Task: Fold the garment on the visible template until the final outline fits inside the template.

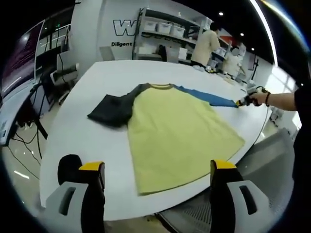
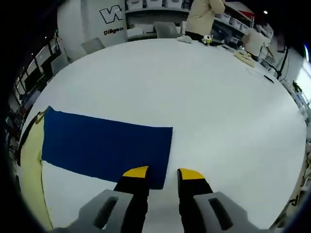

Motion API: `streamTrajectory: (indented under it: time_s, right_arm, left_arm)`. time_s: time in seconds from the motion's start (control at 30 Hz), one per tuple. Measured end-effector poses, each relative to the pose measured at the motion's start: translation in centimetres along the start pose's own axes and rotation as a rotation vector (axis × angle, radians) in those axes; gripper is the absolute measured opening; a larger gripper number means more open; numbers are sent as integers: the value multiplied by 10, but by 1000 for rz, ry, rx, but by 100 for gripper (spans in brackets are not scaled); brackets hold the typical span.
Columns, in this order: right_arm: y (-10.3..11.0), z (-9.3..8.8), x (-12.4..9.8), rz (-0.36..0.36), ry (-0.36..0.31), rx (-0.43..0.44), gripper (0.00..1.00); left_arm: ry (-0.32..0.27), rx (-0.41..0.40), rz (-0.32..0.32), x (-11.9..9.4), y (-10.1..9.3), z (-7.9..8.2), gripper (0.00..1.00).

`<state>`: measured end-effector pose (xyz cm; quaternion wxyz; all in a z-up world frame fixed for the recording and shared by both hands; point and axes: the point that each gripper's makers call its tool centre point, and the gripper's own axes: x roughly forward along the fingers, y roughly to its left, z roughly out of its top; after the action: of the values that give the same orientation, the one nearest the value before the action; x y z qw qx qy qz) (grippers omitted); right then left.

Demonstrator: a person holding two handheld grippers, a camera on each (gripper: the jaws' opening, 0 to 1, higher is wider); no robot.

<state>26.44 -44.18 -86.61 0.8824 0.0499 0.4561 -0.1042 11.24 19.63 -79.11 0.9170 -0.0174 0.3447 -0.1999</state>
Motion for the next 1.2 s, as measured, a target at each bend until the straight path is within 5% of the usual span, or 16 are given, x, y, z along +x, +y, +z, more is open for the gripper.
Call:
streamTrajectory:
  time_s: [0.43,0.83,1.2]
  right_arm:
    - [4,5,6,-17,-10,-17,0]
    - [7,9,5,-31,5,22,0]
    - [19,24,-19,-16,-41,65,0]
  left_arm:
    - [-9,-3,5,-5,3,0,84]
    - [20,40,-12,-7,0,-4,89]
    - [30,46,-30,-2,-4,-4,99]
